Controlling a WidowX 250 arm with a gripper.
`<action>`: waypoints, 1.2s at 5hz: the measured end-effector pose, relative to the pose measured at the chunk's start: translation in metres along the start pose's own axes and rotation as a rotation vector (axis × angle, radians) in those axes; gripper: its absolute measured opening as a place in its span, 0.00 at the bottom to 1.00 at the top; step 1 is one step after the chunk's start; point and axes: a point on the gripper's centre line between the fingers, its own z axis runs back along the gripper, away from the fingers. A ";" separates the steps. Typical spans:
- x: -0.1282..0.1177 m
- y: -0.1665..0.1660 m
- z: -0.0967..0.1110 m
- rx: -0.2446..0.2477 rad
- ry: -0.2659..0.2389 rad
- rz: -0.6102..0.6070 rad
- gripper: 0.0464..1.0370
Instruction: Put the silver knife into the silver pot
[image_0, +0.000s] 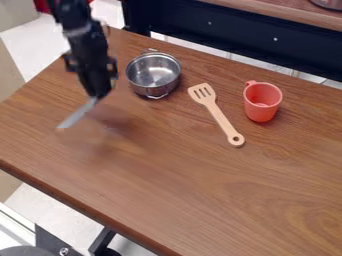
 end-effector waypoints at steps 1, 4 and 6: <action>0.028 -0.007 0.017 0.000 -0.041 0.050 0.09; 0.092 -0.028 -0.019 0.035 0.009 0.148 0.09; 0.102 -0.025 -0.028 0.062 -0.046 0.138 0.09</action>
